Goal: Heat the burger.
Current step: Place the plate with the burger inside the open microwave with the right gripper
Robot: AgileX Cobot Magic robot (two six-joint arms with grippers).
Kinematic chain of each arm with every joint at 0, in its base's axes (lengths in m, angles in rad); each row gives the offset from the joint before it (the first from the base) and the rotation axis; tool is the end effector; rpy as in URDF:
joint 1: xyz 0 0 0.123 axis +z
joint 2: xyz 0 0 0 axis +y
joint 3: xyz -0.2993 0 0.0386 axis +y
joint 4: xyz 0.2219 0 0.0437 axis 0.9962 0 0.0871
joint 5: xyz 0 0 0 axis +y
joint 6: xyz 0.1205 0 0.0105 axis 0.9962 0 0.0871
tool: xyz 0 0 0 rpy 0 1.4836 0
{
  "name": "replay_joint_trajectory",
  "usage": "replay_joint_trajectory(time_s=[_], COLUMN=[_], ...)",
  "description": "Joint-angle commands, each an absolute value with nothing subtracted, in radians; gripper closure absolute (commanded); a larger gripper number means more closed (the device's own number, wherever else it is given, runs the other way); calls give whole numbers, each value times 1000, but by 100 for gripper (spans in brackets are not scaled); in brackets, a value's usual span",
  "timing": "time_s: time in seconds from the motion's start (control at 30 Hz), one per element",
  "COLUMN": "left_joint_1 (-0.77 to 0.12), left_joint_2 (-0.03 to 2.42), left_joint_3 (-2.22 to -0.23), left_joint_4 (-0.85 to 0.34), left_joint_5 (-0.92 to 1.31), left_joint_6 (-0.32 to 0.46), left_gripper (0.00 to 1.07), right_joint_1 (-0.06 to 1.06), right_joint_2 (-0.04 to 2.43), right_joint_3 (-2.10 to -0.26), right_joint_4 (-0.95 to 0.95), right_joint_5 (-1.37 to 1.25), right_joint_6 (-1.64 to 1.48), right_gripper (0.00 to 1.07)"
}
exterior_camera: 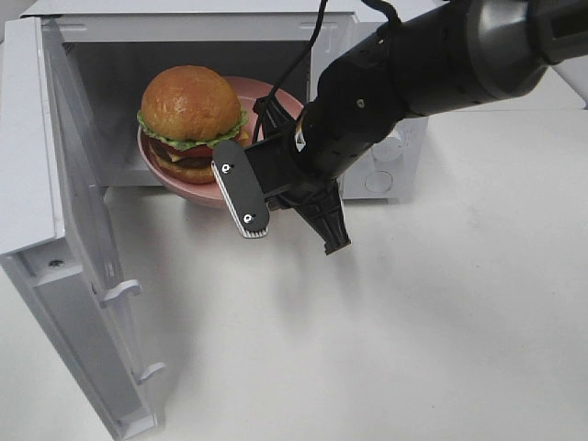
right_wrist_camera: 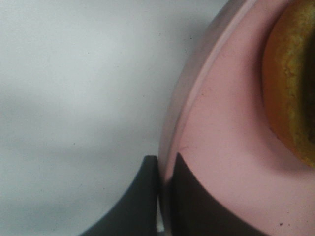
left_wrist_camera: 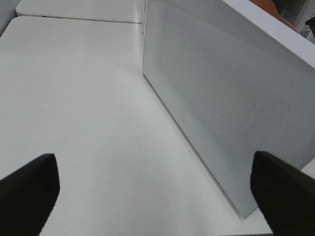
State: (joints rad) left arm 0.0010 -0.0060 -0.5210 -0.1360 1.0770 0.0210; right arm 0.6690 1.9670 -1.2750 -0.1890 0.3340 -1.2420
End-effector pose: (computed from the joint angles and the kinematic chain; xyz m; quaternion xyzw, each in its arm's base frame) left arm -0.0220 -0.0145 0.2559 0.0126 0.8484 -0.0620 0.5256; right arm 0.3354 0.2557 0.1792 -0.8161 0.4848 -0.1422 0.2806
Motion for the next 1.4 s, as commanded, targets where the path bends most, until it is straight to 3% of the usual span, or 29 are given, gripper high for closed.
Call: replay_joint_trajectory(time_s=[0.03, 0.93, 1.4], left_joint_1=[1, 1, 1], left_joint_2=[-21, -21, -21], left_joint_3=[-517, -517, -517], left_joint_4=[-136, -136, -136], left_joint_5=[1069, 1069, 1069], left_joint_6=[23, 23, 23], left_gripper=[9, 9, 9], right_joint_1=[655, 655, 655], right_joint_2=[1991, 2226, 2296], right_joint_3=[-1348, -1767, -1843], right_joint_4=[-218, -325, -320], right_joint_5=[351, 536, 541], right_joint_6=[-1152, -952, -1012], right_gripper=[107, 107, 107])
